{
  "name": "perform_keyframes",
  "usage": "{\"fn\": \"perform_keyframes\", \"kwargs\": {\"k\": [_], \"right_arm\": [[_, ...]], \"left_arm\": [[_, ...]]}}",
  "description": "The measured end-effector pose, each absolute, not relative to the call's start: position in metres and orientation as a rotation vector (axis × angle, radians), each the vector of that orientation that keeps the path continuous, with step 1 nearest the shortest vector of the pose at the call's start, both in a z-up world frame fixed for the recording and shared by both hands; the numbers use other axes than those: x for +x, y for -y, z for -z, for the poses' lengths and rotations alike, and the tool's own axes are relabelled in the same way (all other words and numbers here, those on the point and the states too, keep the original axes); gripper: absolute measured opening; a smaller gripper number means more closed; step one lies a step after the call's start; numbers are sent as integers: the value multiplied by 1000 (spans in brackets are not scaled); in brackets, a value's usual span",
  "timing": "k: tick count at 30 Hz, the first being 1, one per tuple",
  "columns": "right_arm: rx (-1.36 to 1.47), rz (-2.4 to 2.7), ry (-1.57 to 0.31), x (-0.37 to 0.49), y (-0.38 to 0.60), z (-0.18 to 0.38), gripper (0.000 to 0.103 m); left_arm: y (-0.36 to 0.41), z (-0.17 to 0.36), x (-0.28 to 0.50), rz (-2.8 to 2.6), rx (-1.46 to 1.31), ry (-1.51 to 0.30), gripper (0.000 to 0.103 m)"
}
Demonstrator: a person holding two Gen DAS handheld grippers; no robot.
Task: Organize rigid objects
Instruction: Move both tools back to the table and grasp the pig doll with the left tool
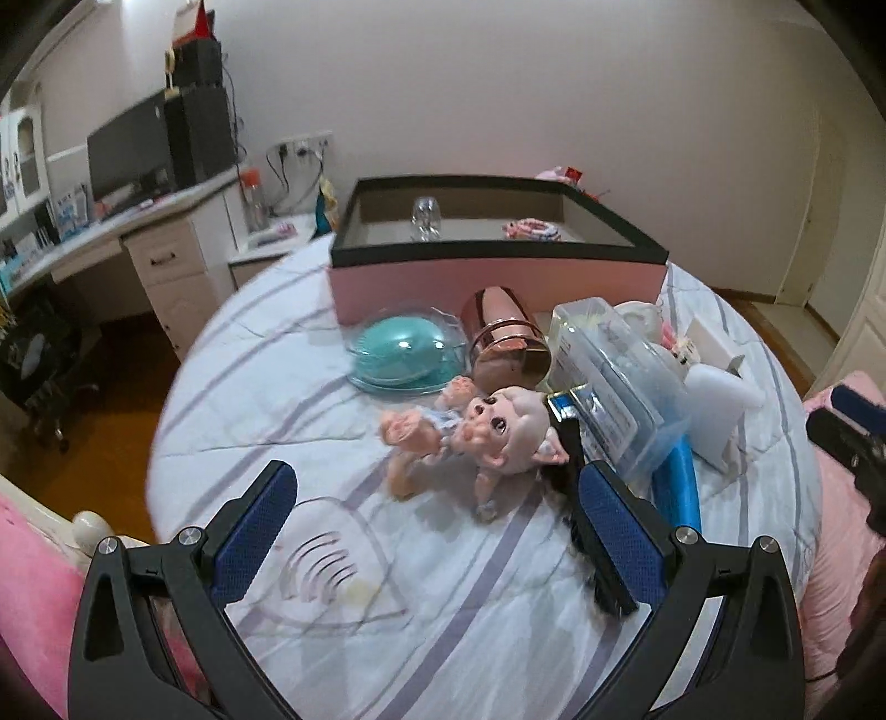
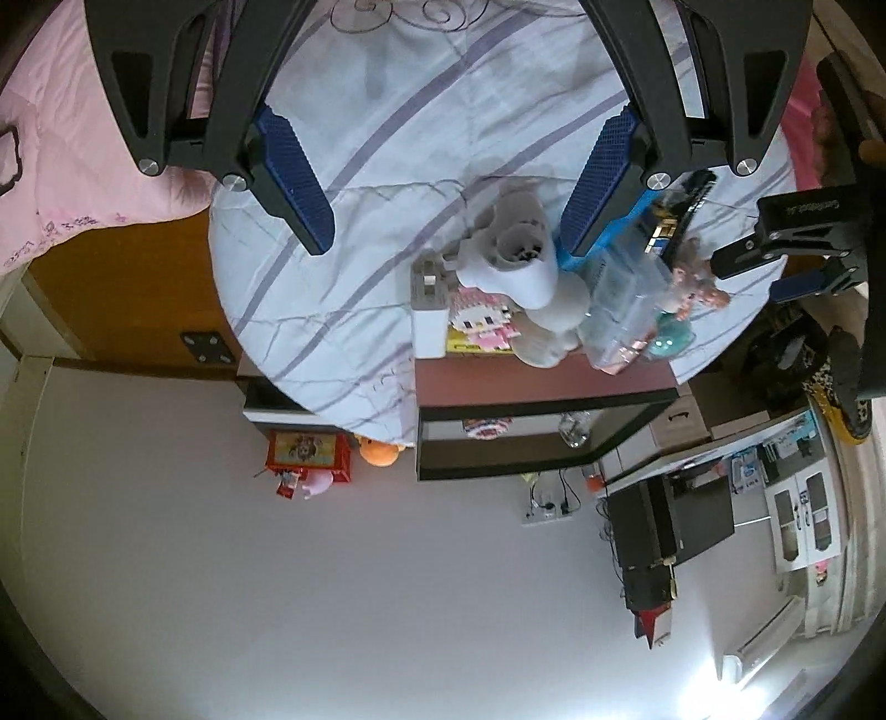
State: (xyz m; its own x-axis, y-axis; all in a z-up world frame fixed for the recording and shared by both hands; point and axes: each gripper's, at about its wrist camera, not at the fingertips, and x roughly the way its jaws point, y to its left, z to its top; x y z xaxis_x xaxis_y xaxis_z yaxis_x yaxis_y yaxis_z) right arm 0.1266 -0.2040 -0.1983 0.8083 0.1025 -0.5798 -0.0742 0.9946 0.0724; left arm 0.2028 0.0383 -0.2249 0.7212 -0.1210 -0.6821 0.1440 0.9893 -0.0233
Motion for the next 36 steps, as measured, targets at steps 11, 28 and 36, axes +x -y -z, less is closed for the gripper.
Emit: {"fn": "perform_keyframes", "kwargs": {"k": [11,28,36], "right_arm": [[71,-87,-671,151,217,211,85],[65,-83,-699,160,217,216,85],[67,-80,-695,173,218,213,85]], "left_arm": [[-39,238,243,131,-73,-829,103],[-80,246,238,81,-108,-828,103],[-61,252,257,99,-3,-854,102]]}}
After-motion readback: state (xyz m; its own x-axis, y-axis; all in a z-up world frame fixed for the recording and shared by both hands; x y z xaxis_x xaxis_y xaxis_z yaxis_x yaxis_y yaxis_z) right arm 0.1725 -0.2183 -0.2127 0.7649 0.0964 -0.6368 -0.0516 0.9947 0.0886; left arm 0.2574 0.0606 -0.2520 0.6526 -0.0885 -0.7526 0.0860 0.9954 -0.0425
